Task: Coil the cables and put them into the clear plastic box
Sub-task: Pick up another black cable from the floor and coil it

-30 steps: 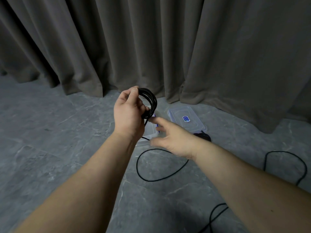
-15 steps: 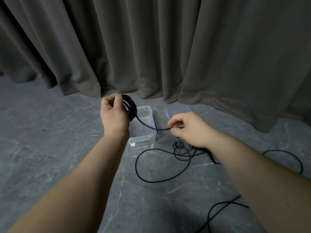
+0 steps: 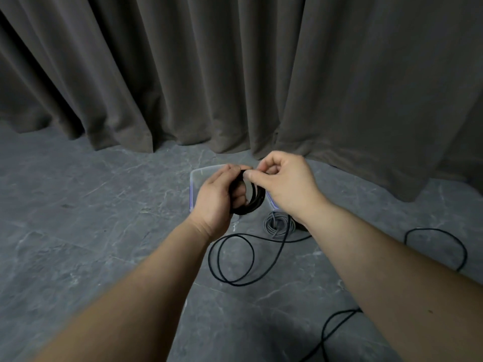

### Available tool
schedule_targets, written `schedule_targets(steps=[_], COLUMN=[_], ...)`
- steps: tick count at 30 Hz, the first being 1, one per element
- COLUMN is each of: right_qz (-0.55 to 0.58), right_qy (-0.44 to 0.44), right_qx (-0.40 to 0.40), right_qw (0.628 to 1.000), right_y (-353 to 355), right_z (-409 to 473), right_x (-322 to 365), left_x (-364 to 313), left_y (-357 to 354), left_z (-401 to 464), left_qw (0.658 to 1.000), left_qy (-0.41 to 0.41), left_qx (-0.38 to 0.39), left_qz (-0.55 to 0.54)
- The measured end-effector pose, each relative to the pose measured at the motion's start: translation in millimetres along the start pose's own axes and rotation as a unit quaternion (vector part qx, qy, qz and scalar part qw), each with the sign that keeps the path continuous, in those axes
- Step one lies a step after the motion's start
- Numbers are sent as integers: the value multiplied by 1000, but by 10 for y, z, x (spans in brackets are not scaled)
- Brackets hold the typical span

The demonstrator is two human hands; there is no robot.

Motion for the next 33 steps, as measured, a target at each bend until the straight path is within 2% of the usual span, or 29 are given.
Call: schedule_targets(steps=[4,8,11,13,16,18,22,28,33], right_qz=[30,93,21,-24,-83,-134,-183,-205,-140], right_qy=[-36,-46,10,63,173,237,257,309,249], right_qx=[-77,-38,-33,-67,-115,-113,-99,-158,-133], right_qw=[996,994,999,996,975,956,944,915,949], right_y=[102,94,59,53,68,59,35,12,27], right_z=[66,63,35,12,-57,-118,-157,-127,-131], right_x=[-70,-97,-121,-122,-59,-22,-12,28,-47], left_x=[-15,-33,-37,-43,-69,-89,-102,-99,-107], left_y=[-47,-78,-56,-47,-59,-75,-92,-111,-127], left_z=[-31,-44,-17,-3,0,-4,-9,-12,-28], left_qw=[1000,1000,999,997,996,995,992,991,991], left_qy=[1,-19,-22,-17,-10,-5,7,11,16], left_qx=[15,-6,-37,-49,-50,-47,-33,-8,-1], left_qz=[-10,-12,-33,-49,-75,-93,-119,-134,-134])
Point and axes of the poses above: each hand's wrist, its own z-axis towards the middle knuckle, its own y-axis out of the back of the hand, x = y × z, the point moved 3 cm from there along z, towards the middle knuckle, and after that the axes turned 11 degrees about -x, right-handed, at the moved point
